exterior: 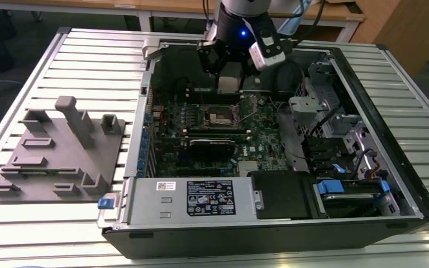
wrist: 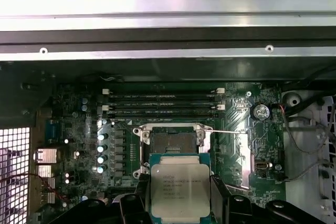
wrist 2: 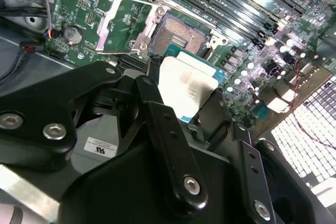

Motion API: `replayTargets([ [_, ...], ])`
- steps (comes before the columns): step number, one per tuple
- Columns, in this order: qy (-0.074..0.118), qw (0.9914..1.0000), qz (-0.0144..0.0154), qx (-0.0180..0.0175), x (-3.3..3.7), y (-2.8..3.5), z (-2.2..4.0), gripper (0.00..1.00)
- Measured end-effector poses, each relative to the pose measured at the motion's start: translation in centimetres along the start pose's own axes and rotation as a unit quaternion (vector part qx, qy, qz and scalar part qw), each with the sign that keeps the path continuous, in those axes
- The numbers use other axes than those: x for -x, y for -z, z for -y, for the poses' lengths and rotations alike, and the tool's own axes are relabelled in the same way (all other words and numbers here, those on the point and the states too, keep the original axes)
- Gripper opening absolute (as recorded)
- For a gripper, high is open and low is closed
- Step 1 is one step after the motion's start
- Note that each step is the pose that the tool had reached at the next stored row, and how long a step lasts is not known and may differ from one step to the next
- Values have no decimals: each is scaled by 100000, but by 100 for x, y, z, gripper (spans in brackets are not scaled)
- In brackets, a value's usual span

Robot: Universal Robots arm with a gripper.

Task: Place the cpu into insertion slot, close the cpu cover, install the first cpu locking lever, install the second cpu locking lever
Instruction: 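Place the cpu into insertion slot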

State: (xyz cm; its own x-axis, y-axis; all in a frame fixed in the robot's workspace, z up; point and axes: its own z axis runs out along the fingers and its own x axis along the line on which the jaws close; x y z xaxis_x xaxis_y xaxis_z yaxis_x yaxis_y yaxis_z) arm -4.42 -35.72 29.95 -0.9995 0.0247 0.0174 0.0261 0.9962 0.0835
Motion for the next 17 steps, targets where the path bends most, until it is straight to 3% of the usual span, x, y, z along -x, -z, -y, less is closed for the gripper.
replayTargets([
  [7,-9,100000,9,3,-6,-104,9,54],
  [17,16,100000,282,10,-6,-235,20,54],
])
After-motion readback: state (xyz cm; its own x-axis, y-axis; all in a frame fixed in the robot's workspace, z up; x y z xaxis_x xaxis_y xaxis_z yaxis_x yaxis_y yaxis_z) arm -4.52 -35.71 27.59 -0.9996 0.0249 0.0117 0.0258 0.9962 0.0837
